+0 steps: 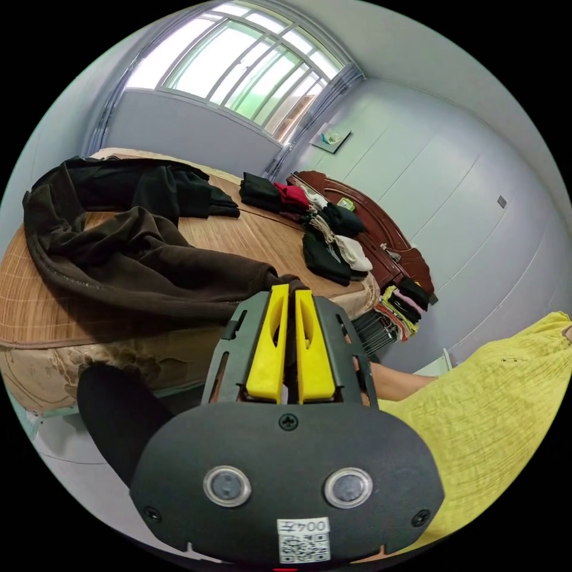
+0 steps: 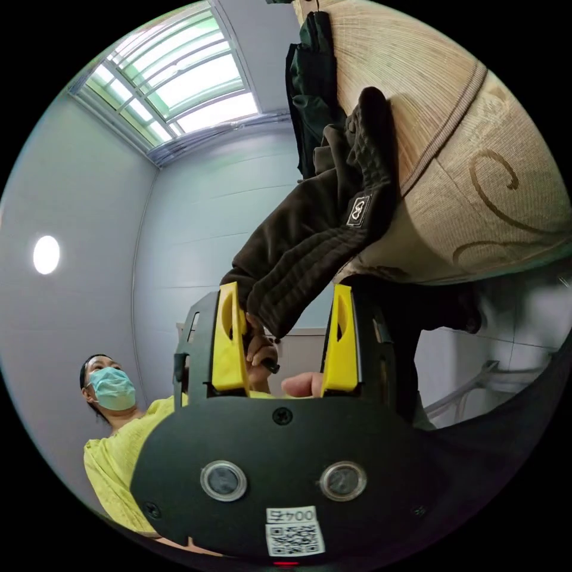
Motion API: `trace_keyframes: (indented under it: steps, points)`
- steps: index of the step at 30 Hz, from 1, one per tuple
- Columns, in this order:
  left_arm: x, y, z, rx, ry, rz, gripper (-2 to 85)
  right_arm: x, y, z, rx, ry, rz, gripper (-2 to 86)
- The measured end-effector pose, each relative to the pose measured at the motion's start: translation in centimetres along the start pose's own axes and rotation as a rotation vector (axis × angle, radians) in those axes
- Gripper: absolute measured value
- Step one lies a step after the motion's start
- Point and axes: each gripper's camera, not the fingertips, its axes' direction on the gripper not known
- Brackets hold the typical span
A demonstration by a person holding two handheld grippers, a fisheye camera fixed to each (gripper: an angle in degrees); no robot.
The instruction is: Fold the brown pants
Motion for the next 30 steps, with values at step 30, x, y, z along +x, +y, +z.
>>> trace_keyframes:
  steps: [30]
  points:
    - [5.9,2.6,-7.5,0.028,-0.170,0.166,9.4,-5.4,-10.6,8.9,-0.033,0.134,0.073,6.2]
